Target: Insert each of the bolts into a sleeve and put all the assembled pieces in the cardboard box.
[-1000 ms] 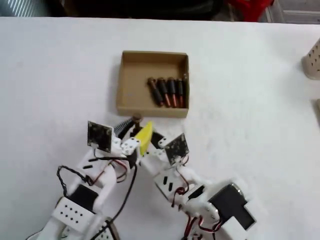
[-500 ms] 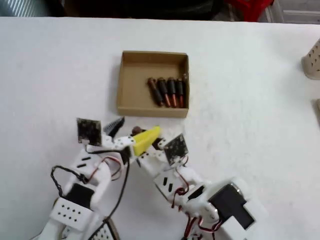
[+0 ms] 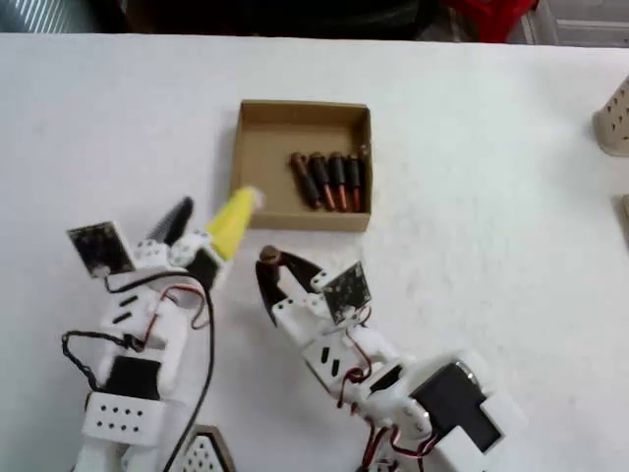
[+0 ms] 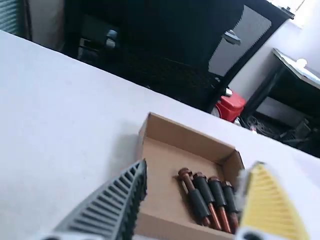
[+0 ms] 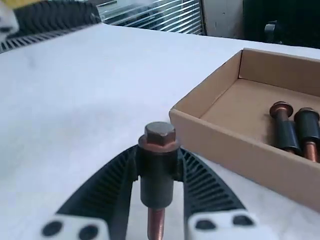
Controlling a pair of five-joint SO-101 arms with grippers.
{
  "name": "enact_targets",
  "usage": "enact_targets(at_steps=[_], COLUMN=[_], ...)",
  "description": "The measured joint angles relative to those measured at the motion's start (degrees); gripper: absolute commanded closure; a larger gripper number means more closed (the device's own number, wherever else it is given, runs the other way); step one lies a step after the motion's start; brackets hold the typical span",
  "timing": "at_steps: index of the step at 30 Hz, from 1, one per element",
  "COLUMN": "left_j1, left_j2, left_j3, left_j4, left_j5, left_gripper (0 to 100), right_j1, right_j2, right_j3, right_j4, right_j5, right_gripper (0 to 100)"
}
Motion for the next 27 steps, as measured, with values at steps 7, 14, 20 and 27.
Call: enact_targets(at_steps=[7, 14, 20, 27], left_j1=[-6.42, -6.68, -5.89, -5.89], left_j2=[0.00, 0.00, 0.00, 0.00], left_j3=[-1.76, -2.20, -2.20, -2.20], left_j4=[0.88, 10.55, 21.80, 31.03], left_j5=[0.09, -4.84, -12.84, -20.92], left_gripper=[98, 98, 98, 98], right_j1=[0.79, 5.45, 6.51, 9.93], right_j2=[0.00, -5.63, -18.55, -35.60], right_j3=[0.00, -0.53, -0.53, -0.53], right_j4=[0.79, 8.26, 23.21, 42.81], right_j5=[0.00, 0.00, 0.00, 0.00], right_gripper=[98.2, 98.2, 98.1, 98.1])
